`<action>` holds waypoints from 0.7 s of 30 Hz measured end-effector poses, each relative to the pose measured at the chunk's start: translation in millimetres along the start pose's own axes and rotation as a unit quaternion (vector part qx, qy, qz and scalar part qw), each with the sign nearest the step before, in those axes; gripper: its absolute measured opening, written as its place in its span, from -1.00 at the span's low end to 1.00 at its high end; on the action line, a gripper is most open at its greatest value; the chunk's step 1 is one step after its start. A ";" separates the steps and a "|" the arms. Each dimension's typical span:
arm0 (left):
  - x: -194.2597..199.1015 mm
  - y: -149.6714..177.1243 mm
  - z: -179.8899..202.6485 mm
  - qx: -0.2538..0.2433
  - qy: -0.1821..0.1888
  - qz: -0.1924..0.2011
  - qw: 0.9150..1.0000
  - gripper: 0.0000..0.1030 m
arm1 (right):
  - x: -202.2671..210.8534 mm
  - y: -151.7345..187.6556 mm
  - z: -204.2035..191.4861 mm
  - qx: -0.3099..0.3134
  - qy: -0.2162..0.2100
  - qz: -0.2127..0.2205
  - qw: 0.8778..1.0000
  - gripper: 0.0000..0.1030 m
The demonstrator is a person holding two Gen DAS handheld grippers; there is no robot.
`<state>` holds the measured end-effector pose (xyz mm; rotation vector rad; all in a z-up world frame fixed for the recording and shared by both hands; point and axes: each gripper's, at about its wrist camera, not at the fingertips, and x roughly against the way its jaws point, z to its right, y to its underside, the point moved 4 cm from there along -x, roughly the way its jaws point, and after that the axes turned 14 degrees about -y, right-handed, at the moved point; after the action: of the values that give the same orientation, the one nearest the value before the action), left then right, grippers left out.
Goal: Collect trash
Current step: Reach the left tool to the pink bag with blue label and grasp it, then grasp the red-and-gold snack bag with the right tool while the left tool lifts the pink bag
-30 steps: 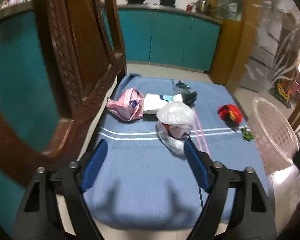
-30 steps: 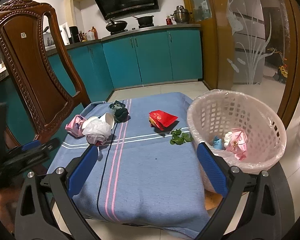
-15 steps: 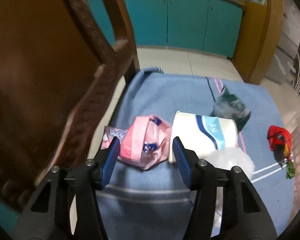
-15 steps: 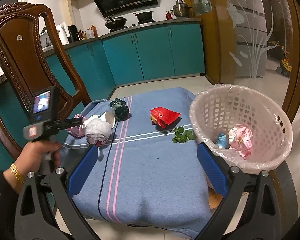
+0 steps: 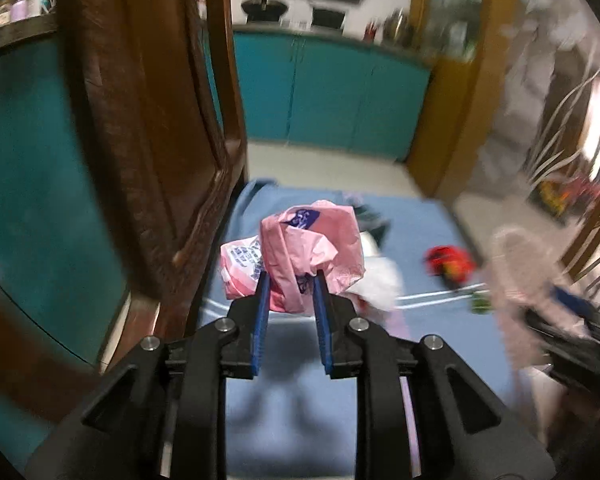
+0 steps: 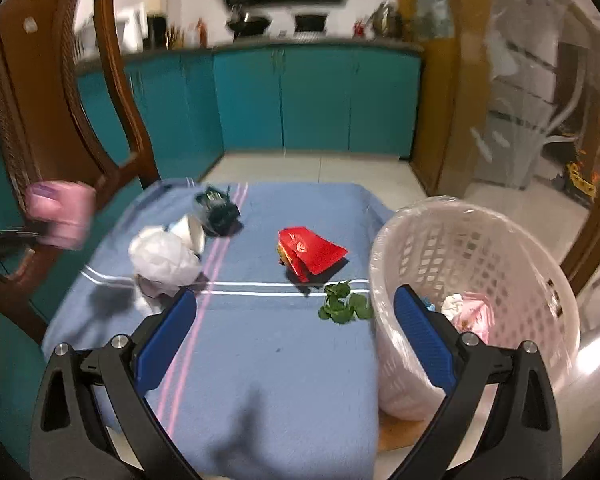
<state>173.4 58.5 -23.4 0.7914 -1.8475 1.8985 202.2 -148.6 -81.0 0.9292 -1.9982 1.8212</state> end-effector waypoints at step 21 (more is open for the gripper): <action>36.1 25.1 -4.9 -0.006 0.057 0.002 0.998 -0.57 | 47.7 4.6 -39.2 -0.017 -0.071 0.010 0.997 -0.97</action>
<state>129.3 57.5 -20.3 0.6623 -1.7918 1.8919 155.1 -123.6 -49.5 1.0601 -2.1225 1.7694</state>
